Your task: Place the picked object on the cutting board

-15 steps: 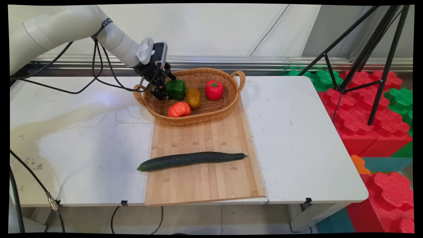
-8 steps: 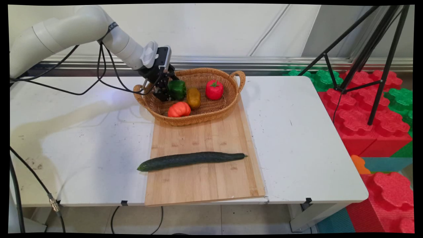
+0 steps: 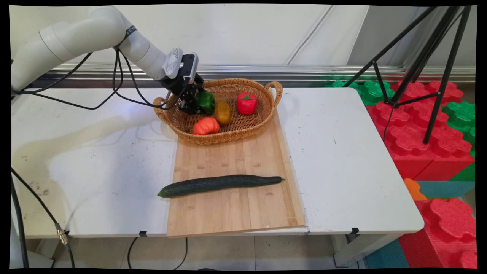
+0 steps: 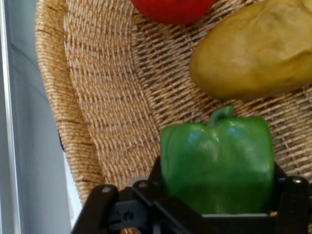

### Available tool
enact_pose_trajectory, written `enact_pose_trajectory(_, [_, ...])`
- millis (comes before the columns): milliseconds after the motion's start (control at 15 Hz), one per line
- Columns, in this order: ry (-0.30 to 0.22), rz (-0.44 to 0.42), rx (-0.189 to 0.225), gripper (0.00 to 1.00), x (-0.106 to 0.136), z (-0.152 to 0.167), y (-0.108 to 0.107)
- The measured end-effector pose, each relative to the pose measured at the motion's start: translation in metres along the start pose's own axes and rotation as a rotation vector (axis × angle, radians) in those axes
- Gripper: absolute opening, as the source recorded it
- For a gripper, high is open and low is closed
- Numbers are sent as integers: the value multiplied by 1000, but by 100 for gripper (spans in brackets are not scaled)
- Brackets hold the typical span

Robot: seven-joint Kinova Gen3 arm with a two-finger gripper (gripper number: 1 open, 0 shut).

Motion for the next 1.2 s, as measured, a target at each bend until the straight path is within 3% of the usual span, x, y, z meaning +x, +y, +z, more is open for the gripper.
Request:
enact_pose_trajectory(533, [41,-60,19,0,-6,-28,-1])
enact_pose_trajectory(1200, [171,-200,34,0,-7,-122,11])
